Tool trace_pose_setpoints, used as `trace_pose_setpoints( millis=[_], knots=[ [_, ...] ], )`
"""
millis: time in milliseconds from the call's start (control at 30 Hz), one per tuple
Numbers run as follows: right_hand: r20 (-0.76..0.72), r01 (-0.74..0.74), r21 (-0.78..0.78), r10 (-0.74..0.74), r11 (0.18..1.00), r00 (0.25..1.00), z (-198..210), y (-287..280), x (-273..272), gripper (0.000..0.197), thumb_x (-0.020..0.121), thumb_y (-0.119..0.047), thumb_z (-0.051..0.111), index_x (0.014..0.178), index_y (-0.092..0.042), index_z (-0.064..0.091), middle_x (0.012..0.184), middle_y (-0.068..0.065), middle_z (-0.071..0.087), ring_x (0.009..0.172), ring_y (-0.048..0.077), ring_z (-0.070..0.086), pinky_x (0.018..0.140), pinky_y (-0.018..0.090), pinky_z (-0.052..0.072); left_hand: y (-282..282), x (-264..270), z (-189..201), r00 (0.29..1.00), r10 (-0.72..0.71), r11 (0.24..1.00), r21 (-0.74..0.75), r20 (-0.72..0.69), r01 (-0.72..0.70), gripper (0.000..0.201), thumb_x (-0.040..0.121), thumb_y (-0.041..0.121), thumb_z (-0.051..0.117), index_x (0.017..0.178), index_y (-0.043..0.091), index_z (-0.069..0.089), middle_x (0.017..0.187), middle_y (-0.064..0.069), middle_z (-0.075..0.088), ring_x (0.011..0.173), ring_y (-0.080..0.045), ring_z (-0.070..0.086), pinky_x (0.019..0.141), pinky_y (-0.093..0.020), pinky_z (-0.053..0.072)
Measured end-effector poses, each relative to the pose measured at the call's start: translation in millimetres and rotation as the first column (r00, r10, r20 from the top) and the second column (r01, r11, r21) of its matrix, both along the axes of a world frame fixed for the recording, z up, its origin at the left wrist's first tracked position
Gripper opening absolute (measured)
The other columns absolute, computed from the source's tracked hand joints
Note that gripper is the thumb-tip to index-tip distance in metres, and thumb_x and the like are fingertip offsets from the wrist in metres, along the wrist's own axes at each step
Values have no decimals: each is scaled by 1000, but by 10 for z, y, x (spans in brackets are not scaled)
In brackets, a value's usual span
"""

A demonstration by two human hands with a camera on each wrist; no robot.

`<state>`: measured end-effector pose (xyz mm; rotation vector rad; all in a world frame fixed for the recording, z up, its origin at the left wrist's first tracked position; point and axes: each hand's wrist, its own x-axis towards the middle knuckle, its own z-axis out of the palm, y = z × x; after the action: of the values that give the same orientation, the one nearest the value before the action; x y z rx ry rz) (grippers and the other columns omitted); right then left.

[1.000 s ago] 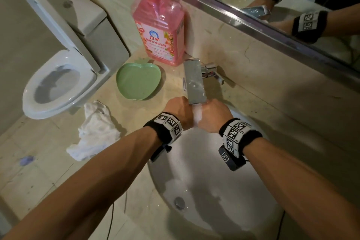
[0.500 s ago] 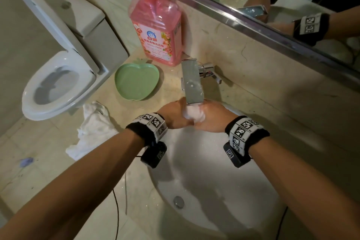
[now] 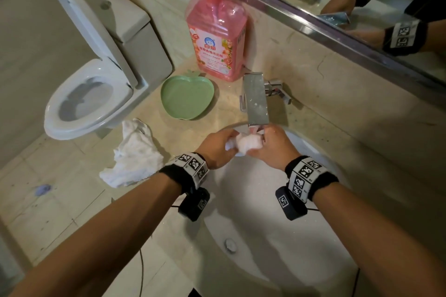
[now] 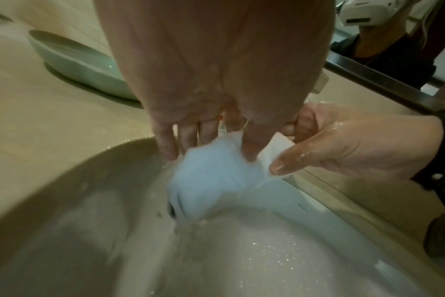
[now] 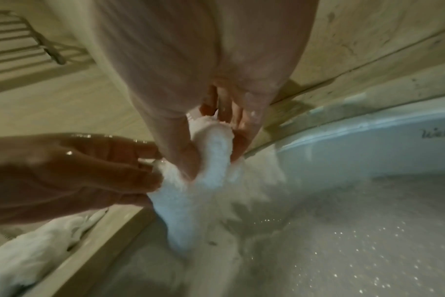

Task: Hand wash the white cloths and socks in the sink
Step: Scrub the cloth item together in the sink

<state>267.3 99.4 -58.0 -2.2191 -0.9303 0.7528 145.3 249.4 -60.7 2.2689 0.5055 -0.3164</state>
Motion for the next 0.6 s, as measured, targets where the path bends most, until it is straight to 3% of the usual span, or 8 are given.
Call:
trace_pose_setpoints(
  millis=[67,133,200,267,333,400,533,600],
  knots=[
    [-23,43,16,-43,999,999,-13,-6,-8,59,68,-18,90,119,-8,63,101,3,69,91,21,67,79,38,57,-37,44,23,989,100,995,-33,113,-97,36,83,17,71,116,11,57,116,-2,65,106,-26,60,84,-28,44],
    [-38,67,24,-66,997,997,-23,-22,3,68,68,-15,89,126,-7,54,101,-1,67,93,19,66,78,33,54,-59,129,42,983,137,988,-90,124,-126,32,80,17,73,105,14,54,108,2,65,100,-24,61,81,-29,45],
    [8,26,2,-27,1000,1000,-14,-53,3,59,71,-12,87,116,-10,51,93,-10,58,91,18,62,75,28,47,-80,233,52,997,63,987,-154,42,-56,45,78,23,74,114,17,48,108,1,62,98,-21,61,85,-32,49],
    [50,-40,3,40,999,998,-2,-115,3,58,72,-10,86,114,-16,46,92,-16,50,92,16,56,79,28,46,-104,332,24,997,-68,991,-119,-32,64,60,74,39,72,125,21,49,108,6,60,96,-18,61,85,-32,51],
    [79,-74,17,73,997,994,-5,-186,14,70,71,-10,87,125,-10,43,102,-9,49,96,17,55,83,31,47,-145,393,-23,986,-154,988,8,-67,155,56,69,59,65,120,37,59,104,11,64,89,-14,62,80,-30,51],
    [107,-52,52,46,997,993,-19,-249,31,72,68,-10,89,121,-11,41,105,-6,49,93,17,55,78,30,47,-180,409,-66,986,-161,984,69,-34,163,45,67,62,64,109,47,61,95,17,66,83,-9,63,74,-27,52],
    [133,48,91,-60,995,989,-12,-278,58,60,67,-15,90,104,-19,44,100,-5,56,85,16,58,70,25,42,-200,393,-68,999,-22,998,59,42,20,31,64,59,65,83,36,60,71,16,60,67,-6,62,58,-22,49],
    [119,83,89,-93,993,989,25,-266,73,49,71,-22,88,103,-19,53,98,-5,62,83,15,60,69,26,45,-186,376,-36,998,42,999,-3,51,-42,33,65,60,63,86,36,59,73,20,57,68,3,58,56,-19,42]
  ],
)
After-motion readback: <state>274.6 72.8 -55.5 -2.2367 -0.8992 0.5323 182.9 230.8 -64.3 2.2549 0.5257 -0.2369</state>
